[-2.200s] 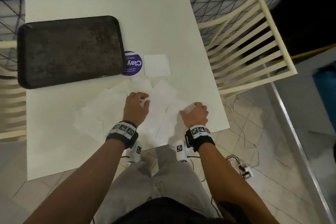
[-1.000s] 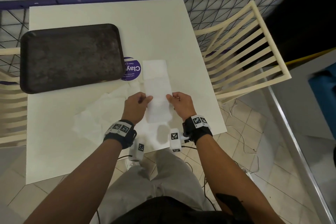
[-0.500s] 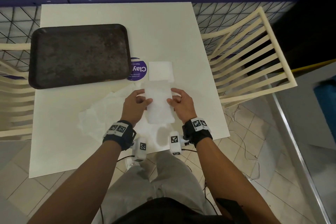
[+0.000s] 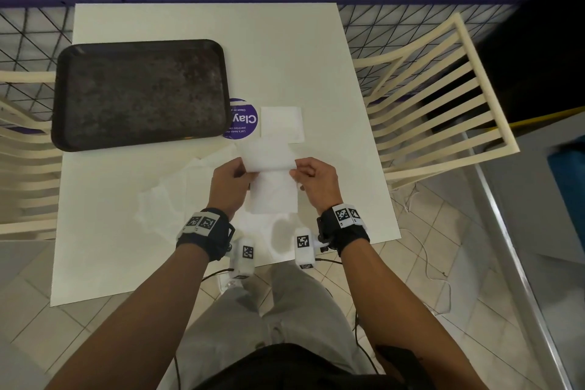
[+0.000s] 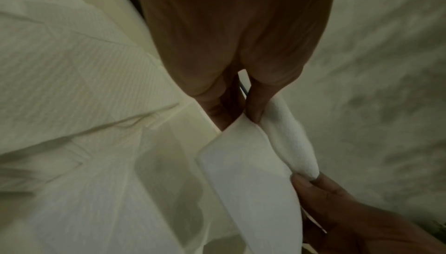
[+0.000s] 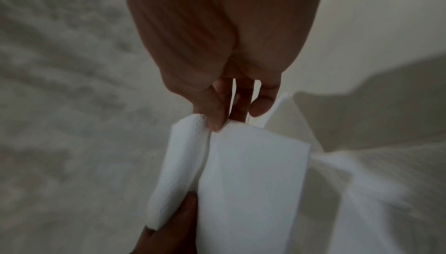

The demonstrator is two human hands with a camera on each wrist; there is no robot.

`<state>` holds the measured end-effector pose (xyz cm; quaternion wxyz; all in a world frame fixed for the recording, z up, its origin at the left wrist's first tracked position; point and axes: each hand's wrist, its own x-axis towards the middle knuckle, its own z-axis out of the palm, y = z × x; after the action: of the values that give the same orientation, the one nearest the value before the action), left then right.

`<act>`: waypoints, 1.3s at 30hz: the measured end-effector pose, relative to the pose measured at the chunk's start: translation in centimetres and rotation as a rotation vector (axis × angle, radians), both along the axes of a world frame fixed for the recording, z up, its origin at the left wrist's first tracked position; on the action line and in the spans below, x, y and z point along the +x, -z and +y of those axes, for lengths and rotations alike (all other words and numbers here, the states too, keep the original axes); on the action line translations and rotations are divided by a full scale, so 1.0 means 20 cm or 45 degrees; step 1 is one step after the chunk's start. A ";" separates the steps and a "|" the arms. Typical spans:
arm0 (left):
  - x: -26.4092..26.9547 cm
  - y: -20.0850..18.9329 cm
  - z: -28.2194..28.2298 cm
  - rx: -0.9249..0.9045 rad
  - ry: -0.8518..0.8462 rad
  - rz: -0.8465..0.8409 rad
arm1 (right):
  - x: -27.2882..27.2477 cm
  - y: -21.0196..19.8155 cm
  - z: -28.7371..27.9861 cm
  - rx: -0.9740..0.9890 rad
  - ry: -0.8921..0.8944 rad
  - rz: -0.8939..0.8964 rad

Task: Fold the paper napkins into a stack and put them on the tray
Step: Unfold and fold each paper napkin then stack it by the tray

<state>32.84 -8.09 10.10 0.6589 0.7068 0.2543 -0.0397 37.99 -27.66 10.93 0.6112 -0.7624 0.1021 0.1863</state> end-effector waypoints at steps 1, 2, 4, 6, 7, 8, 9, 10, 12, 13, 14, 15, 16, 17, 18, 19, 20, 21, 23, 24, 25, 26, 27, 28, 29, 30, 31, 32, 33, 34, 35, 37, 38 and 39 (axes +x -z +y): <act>0.00 -0.01 0.00 -0.022 -0.007 0.002 | 0.00 0.00 0.00 -0.003 0.003 -0.006; 0.00 -0.02 0.00 -0.038 -0.009 0.004 | -0.01 0.01 0.00 -0.013 0.002 -0.013; -0.01 -0.02 0.00 -0.047 0.004 0.009 | -0.01 0.01 0.01 -0.032 -0.006 -0.010; -0.01 -0.02 0.01 -0.021 0.026 0.007 | -0.02 0.00 0.01 -0.011 -0.004 0.021; -0.02 -0.02 0.01 0.001 0.031 0.001 | -0.03 -0.02 0.02 0.023 0.009 0.055; -0.02 -0.02 0.01 0.012 0.035 -0.010 | -0.03 -0.04 0.02 0.055 0.023 0.094; -0.02 -0.02 0.01 0.024 0.039 -0.013 | -0.03 -0.05 0.02 0.091 0.035 0.128; -0.02 -0.02 0.01 0.040 0.042 -0.005 | -0.03 -0.06 0.02 0.114 0.040 0.152; -0.03 -0.01 0.02 0.052 0.049 0.023 | -0.02 -0.06 0.02 0.101 0.039 0.153; -0.03 -0.02 0.02 0.043 0.050 0.024 | -0.02 -0.05 0.02 0.074 0.026 0.121; -0.04 -0.03 0.02 0.026 0.047 0.022 | -0.02 -0.04 0.02 0.037 0.003 0.078; -0.04 -0.04 0.01 0.003 0.037 0.018 | -0.02 -0.02 0.02 0.007 -0.017 0.034; -0.04 -0.05 0.01 -0.027 0.018 0.009 | -0.02 -0.01 0.02 -0.023 -0.029 0.002; -0.04 -0.05 0.01 -0.061 -0.009 0.001 | -0.02 0.00 0.02 -0.044 -0.028 -0.016; -0.04 -0.06 0.00 -0.094 -0.036 -0.004 | -0.01 0.00 0.02 -0.059 -0.021 -0.023; -0.03 -0.06 0.00 -0.118 -0.062 -0.005 | -0.01 0.00 0.02 -0.062 -0.014 -0.026; -0.03 -0.06 0.00 -0.131 -0.084 0.003 | -0.01 0.01 0.02 -0.058 -0.013 -0.026; -0.03 -0.05 0.00 -0.120 -0.088 0.024 | -0.01 0.01 0.02 -0.057 -0.021 -0.030; -0.03 -0.03 0.01 -0.032 -0.052 0.056 | -0.01 0.01 0.02 -0.058 -0.030 -0.045; -0.03 -0.02 0.01 0.011 -0.037 0.054 | -0.01 0.01 0.03 -0.057 -0.030 -0.050; -0.03 -0.02 0.01 0.042 -0.029 0.043 | -0.01 0.00 0.03 -0.064 -0.034 -0.057; -0.03 -0.02 0.01 0.068 -0.026 0.035 | -0.01 -0.01 0.03 -0.084 -0.050 -0.075; -0.04 -0.02 0.01 0.087 -0.024 0.031 | -0.01 -0.02 0.04 -0.117 -0.085 -0.110; -0.04 -0.02 0.00 0.115 -0.018 0.033 | -0.01 -0.04 0.05 -0.160 -0.146 -0.155; -0.04 -0.03 0.00 0.149 -0.004 0.029 | -0.01 -0.05 0.07 -0.215 -0.229 -0.205; -0.04 -0.03 0.00 0.179 0.013 0.018 | -0.01 -0.06 0.10 -0.298 -0.319 -0.254; -0.04 -0.04 -0.01 0.204 0.029 0.002 | -0.01 -0.06 0.13 -0.410 -0.405 -0.306; -0.05 -0.05 -0.02 0.235 0.048 -0.015 | -0.01 -0.06 0.15 -0.528 -0.480 -0.350; -0.05 -0.06 -0.02 0.272 0.061 -0.028 | -0.01 -0.07 0.17 -0.614 -0.529 -0.374; -0.05 -0.07 -0.02 0.307 0.064 -0.032 | -0.01 -0.08 0.19 -0.661 -0.554 -0.382; -0.05 -0.07 -0.02 0.329 0.060 -0.032 | 0.00 -0.09 0.19 -0.680 -0.567 -0.377; -0.05 -0.08 -0.02 0.365 0.057 -0.032 | 0.00 -0.11 0.19 -0.689 -0.593 -0.354; -0.06 -0.08 -0.02 0.384 0.059 -0.036 | 0.01 -0.11 0.19 -0.691 -0.606 -0.337; -0.06 -0.08 -0.02 0.396 0.054 -0.046 | 0.01 -0.12 0.18 -0.684 -0.605 -0.315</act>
<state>31.56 -8.41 11.79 0.5449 0.8062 0.2306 -0.0012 38.21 -24.05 13.26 0.3371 -0.9146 -0.1071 0.1959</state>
